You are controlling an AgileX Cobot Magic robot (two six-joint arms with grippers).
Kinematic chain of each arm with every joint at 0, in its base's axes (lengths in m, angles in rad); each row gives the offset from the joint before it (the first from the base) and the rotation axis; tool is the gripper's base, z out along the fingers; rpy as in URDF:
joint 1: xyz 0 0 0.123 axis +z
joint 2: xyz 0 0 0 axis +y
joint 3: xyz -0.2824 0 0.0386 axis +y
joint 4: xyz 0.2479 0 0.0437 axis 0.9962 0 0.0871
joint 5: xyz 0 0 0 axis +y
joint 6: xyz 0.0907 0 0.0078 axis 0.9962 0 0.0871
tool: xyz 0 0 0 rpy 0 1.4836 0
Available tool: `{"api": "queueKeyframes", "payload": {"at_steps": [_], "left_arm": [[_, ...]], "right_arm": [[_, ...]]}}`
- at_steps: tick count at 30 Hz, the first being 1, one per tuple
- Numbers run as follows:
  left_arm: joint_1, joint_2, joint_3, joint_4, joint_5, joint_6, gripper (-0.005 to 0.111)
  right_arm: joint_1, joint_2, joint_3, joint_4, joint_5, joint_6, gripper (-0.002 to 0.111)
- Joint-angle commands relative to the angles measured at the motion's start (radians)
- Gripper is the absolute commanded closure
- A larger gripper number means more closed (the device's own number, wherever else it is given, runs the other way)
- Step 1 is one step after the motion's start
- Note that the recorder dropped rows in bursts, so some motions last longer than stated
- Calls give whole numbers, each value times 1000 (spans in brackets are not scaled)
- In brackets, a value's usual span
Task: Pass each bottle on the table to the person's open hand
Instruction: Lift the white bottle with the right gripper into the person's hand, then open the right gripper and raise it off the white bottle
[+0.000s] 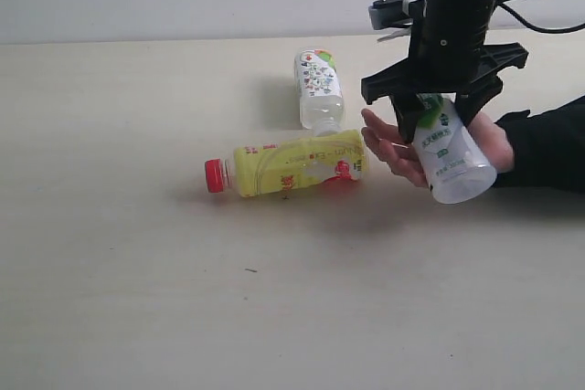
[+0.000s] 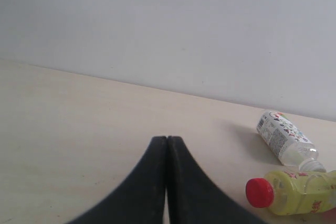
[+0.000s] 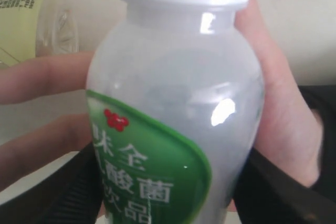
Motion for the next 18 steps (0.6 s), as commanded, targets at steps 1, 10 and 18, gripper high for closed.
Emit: {"api": "queueKeyframes", "payload": {"at_steps": [1, 10, 18], "left_arm": [[3, -7, -1, 4, -8, -2, 104], [3, -7, -1, 4, -8, -2, 104], [3, -7, -1, 4, -8, -2, 104]], "right_arm": [[-4, -1, -7, -11, 1, -5, 64], [-4, -1, -7, -11, 1, -5, 29], [-4, -1, -7, -11, 1, -8, 28]]}}
